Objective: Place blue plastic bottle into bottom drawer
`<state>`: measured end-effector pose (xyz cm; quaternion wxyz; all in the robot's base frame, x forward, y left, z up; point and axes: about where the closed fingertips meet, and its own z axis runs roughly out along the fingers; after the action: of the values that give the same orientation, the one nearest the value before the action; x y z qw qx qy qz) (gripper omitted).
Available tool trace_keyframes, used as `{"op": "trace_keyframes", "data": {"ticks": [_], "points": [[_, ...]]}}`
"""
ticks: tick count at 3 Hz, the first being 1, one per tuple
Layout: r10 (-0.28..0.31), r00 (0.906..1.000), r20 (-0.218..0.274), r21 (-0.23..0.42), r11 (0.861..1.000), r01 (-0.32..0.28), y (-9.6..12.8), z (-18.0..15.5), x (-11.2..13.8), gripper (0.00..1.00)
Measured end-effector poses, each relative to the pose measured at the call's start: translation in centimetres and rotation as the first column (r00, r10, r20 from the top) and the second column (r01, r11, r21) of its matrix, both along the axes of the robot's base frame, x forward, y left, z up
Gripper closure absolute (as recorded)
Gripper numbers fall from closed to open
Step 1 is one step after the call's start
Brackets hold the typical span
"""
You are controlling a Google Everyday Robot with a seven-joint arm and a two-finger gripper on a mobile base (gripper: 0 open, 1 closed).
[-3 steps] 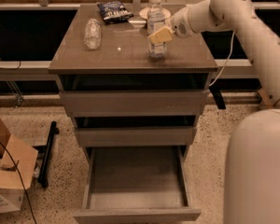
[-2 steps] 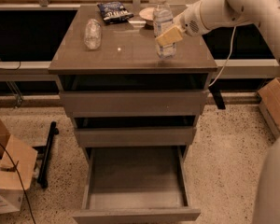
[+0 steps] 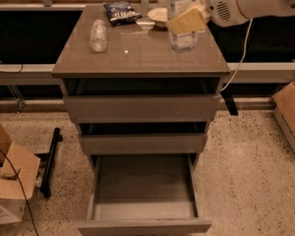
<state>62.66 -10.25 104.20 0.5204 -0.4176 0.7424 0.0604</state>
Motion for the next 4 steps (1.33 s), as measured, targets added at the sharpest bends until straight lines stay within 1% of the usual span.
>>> {"op": "trace_keyframes", "data": {"ticks": [1, 2, 3, 4], "points": [[-0.023, 0.9964, 0.082, 0.040, 0.999, 0.020, 2.9, 0.4, -5.0, 1.00], [-0.038, 0.9961, 0.080, 0.041, 0.999, 0.035, 3.5, -2.6, -5.1, 1.00], [0.036, 0.9993, 0.010, 0.067, 0.997, -0.037, 4.3, -4.8, -4.1, 1.00], [0.142, 0.9843, -0.105, 0.136, 0.983, -0.127, 5.0, -10.4, -5.0, 1.00]]}}
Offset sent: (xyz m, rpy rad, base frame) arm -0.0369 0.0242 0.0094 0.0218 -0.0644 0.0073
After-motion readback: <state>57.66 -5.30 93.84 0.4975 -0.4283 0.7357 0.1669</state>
